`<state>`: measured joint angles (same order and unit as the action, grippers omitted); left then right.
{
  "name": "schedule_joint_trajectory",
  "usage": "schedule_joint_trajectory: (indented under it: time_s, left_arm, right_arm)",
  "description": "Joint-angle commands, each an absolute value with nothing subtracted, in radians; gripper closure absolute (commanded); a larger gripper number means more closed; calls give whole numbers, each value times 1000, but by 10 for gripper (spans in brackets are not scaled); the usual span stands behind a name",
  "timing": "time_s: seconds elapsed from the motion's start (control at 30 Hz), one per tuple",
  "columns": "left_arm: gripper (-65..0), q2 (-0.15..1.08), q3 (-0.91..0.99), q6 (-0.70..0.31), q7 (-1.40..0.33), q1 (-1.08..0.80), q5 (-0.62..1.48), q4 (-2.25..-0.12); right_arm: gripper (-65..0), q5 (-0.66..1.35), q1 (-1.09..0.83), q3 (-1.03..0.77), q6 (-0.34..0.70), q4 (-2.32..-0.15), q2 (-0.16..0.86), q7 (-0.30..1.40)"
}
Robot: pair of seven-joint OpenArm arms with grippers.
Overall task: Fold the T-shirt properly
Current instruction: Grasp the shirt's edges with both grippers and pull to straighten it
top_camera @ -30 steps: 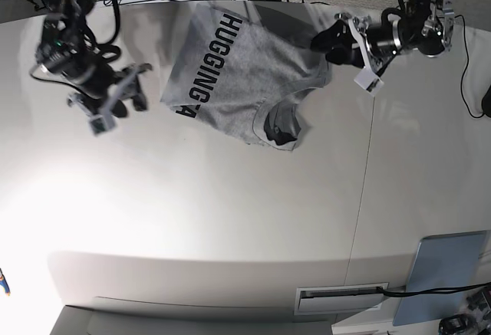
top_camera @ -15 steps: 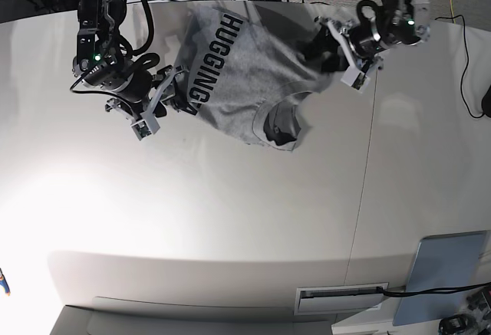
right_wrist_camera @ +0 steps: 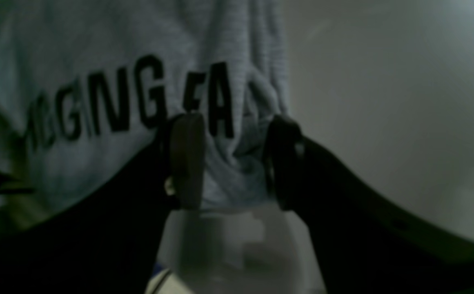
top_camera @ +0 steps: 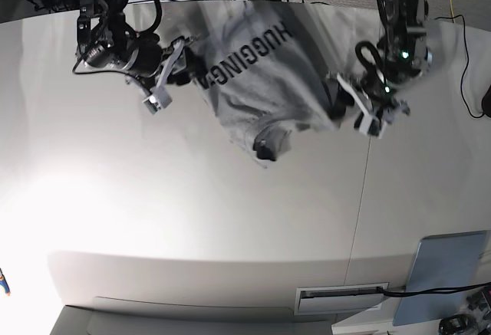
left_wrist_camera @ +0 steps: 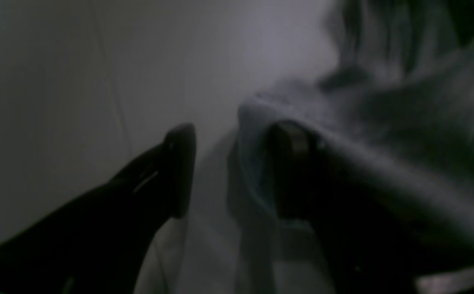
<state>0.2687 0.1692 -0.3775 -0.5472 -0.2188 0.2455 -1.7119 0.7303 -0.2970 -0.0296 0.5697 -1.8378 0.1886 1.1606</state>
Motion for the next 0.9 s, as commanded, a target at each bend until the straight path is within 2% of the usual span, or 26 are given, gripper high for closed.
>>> schedule_joint_trajectory:
  time_s: [0.0, 0.07, 0.27, 0.4, 0.57, 0.6, 0.73, 0.87]
  left_arm:
    - [-313, 278, 173, -364, -522, -195, 256, -1729]
    - [-313, 278, 173, -329, -523, -172, 264, -1729]
    - [-311, 309, 174, -332, -524, -147, 287, -1730]
    - [-218, 336, 176, -341, -585, -166, 386, -1750]
    - [-201, 377, 175, -419, -670, -245, 569, -1814]
    - [-180, 383, 175, -426, -692, -269, 607, -1827]
    - [-8, 385, 175, -450, -799, -350, 701, -1868]
    - [0, 382, 175, -430, -872, -420, 726, -1868]
  right_arm:
    - [-260, 771, -302, -31, 595, -1853, 194, 1158]
    - [-260, 799, -320, -31, 613, -1853, 193, 1164]
    - [-260, 799, -347, -33, 613, -1869, 194, 1160]
    - [-260, 773, -347, -44, 611, -1892, 194, 1142]
    - [-260, 738, -346, -92, 610, -1895, 194, 1129]
    - [-260, 731, -346, -103, 610, -1895, 194, 1128]
    - [-260, 727, -346, -138, 610, -1895, 194, 1125]
    - [-260, 683, -347, -138, 610, -1895, 194, 1125]
